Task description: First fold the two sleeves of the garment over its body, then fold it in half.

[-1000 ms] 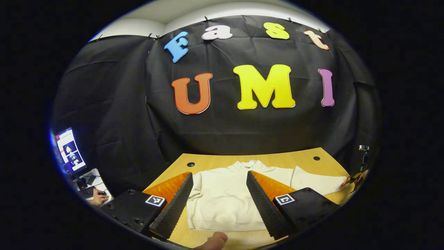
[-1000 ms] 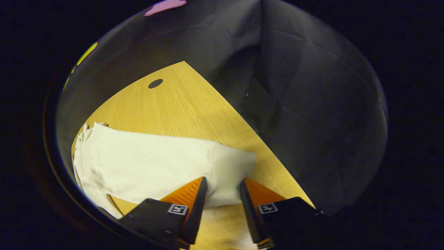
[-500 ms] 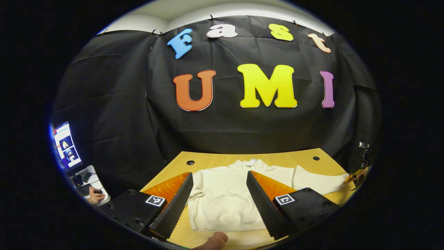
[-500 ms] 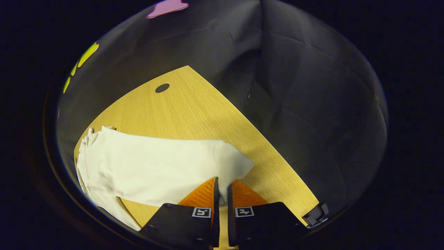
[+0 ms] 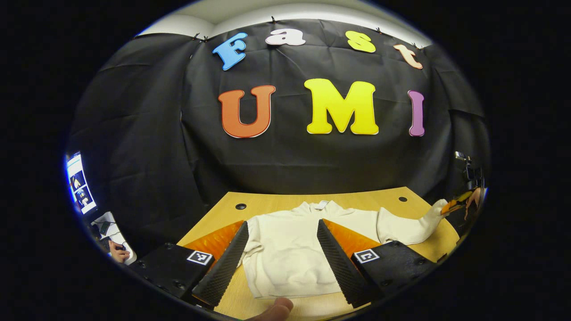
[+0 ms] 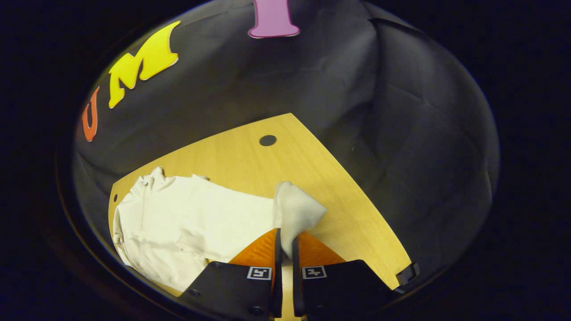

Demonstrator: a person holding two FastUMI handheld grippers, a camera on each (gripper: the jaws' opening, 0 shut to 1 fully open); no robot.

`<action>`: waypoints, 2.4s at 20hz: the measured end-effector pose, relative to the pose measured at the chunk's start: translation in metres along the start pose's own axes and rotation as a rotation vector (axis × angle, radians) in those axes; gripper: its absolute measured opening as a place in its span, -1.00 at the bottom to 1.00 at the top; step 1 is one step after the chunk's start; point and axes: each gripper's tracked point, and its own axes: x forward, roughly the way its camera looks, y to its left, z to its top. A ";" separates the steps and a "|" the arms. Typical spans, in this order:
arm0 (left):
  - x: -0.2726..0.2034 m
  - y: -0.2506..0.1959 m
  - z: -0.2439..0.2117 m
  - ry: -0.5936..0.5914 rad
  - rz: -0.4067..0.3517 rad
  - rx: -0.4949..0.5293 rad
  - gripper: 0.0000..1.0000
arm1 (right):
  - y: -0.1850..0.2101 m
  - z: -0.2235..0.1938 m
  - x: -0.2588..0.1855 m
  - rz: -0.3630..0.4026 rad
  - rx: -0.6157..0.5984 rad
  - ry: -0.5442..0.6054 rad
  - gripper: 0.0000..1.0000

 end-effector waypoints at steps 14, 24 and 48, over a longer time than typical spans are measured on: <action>0.012 0.121 -0.021 0.004 0.059 -0.023 0.98 | 0.387 -0.048 -0.054 0.426 -0.303 -0.007 -0.81; -0.009 0.178 -0.054 0.051 0.120 -0.031 0.98 | 0.556 -0.147 -0.034 0.540 -0.413 0.085 -0.85; -0.034 0.252 -0.153 0.327 0.321 -0.099 0.98 | 0.583 -0.171 -0.051 0.626 -0.471 0.094 0.78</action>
